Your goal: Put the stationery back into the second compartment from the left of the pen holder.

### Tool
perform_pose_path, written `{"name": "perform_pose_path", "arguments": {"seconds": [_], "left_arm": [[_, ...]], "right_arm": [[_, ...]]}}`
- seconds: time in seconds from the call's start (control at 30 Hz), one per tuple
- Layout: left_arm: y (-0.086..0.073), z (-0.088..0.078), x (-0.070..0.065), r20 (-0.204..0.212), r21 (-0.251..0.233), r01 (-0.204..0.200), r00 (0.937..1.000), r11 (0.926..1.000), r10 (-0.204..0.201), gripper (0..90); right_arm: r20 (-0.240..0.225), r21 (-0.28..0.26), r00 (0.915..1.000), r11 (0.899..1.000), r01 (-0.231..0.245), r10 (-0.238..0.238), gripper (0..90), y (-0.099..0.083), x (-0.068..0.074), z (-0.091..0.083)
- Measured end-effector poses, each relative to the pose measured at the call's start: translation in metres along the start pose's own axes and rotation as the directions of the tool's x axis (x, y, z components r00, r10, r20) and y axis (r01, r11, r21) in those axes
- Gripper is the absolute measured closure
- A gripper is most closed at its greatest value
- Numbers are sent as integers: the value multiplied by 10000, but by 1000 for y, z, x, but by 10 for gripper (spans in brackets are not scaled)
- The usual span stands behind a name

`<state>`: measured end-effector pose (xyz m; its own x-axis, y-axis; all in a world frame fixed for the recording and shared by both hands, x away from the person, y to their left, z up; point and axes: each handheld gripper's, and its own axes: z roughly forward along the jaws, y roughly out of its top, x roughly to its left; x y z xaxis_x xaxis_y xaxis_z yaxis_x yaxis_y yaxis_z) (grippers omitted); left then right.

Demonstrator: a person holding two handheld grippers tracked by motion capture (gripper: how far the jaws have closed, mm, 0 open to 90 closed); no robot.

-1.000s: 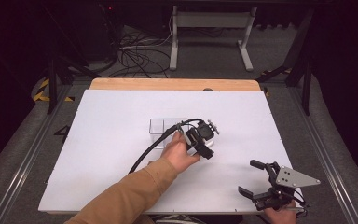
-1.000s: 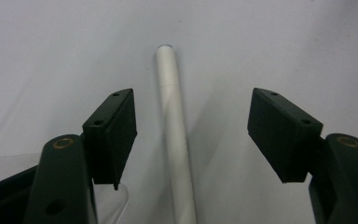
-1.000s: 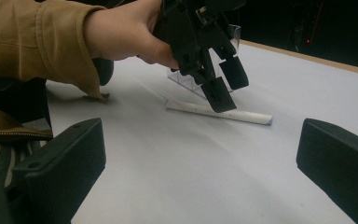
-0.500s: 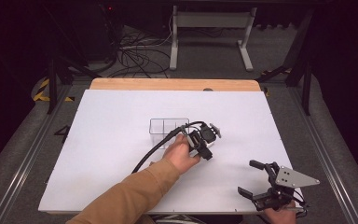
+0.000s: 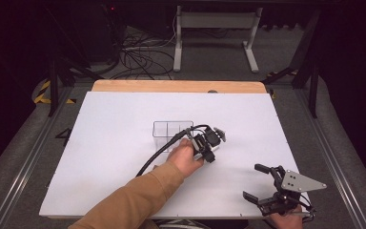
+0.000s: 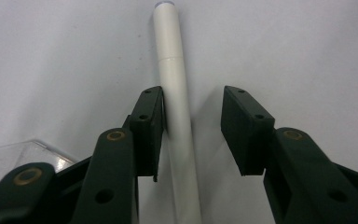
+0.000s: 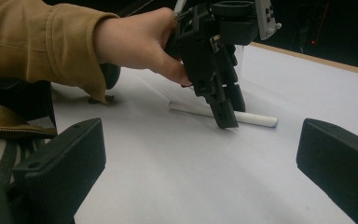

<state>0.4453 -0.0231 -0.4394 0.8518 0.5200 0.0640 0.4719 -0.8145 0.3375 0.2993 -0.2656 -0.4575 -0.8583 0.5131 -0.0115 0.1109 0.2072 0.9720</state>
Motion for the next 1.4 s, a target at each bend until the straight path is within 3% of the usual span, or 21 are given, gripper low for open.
{"name": "perform_pose_path", "arguments": {"seconds": [0.33, 0.5, 0.97, 1.17, 1.4], "left_arm": [[2, 0, 0, 207, 101, 164, 9996, 9998, -166, 693], [2, 0, 1, 127, 108, 174, 9998, 9998, -175, 778], [2, -2, -1, 46, 28, 224, 9997, 9997, -224, 785], [1, -17, -2, 353, -614, 275, 9991, 9977, -254, 786], [-2, -37, -2, 741, -1572, 265, 9971, 9872, -149, 785]], "right_arm": [[-92, 9, 10000, 10000, -3, 3, 19, 0, 1, 1], [-132, 29, 9999, 10000, 9, -8, 19, 0, 1, 1], [-220, 87, 9997, 9999, 52, -50, 20, 0, 2, 1], [-176, 64, 9998, 9999, 100, -99, 20, 0, 1, 2], [-168, 74, 9998, 9999, 102, -101, 20, 0, 1, 2]]}}
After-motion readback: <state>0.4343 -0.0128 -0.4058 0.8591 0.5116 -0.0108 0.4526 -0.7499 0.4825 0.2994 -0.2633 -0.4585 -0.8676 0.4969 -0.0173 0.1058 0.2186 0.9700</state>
